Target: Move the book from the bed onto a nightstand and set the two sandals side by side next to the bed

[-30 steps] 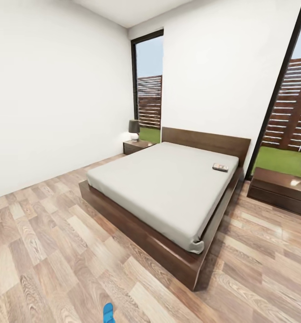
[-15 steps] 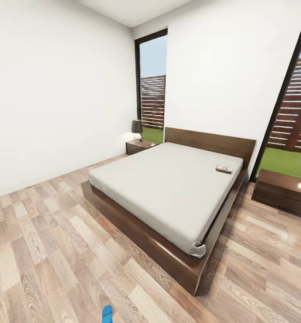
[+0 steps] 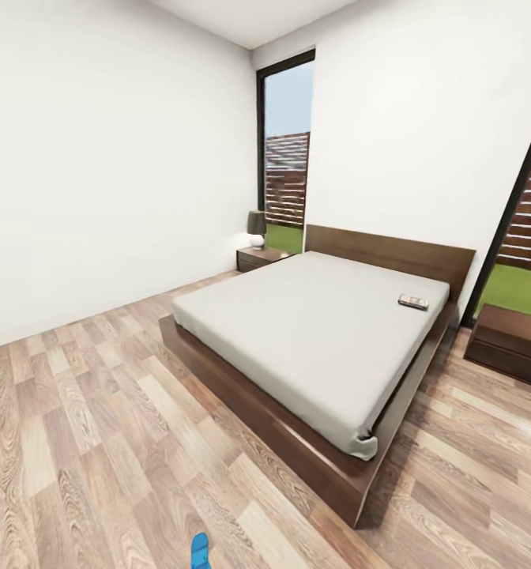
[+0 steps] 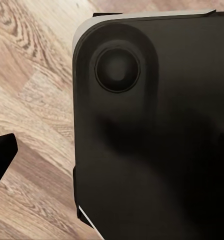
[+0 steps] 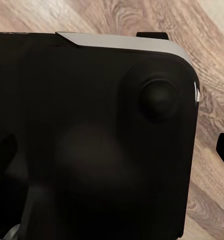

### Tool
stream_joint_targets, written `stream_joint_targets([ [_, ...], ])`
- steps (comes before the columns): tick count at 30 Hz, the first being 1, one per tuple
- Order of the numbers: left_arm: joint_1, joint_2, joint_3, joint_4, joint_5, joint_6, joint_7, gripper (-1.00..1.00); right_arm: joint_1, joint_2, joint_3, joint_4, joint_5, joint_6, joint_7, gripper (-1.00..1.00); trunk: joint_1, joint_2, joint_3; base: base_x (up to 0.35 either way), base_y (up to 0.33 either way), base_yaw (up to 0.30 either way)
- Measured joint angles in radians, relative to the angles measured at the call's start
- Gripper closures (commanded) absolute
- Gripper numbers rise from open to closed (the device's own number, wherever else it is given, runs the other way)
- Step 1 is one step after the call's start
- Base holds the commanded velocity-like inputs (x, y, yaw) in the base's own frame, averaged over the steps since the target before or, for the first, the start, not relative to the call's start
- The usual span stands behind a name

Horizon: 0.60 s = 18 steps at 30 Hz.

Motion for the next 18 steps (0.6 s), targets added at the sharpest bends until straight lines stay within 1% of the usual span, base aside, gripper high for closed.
stream_joint_targets([
  [10, 0.000, 0.000, 0.000, -0.001, 0.000, 0.000, 0.000, -1.00, 0.000, -0.001, 0.000, -0.001, 0.000, 0.000, 0.000, -1.00, 0.000, 0.000, 0.000, 0.001, -0.008, 0.030],
  [15, 0.000, 0.000, 0.000, -0.001, 0.000, 0.000, 0.000, -1.00, 0.000, -0.002, 0.000, -0.001, 0.000, 0.000, 0.000, -1.00, 0.000, 0.000, 0.000, 0.000, -0.074, 0.058],
  [18, 0.000, 0.000, 0.000, -0.001, 0.000, 0.000, 0.000, -1.00, 0.000, -0.002, 0.000, -0.001, 0.000, 0.000, 0.000, -1.00, 0.000, 0.000, 0.000, 0.000, -0.132, 0.119],
])
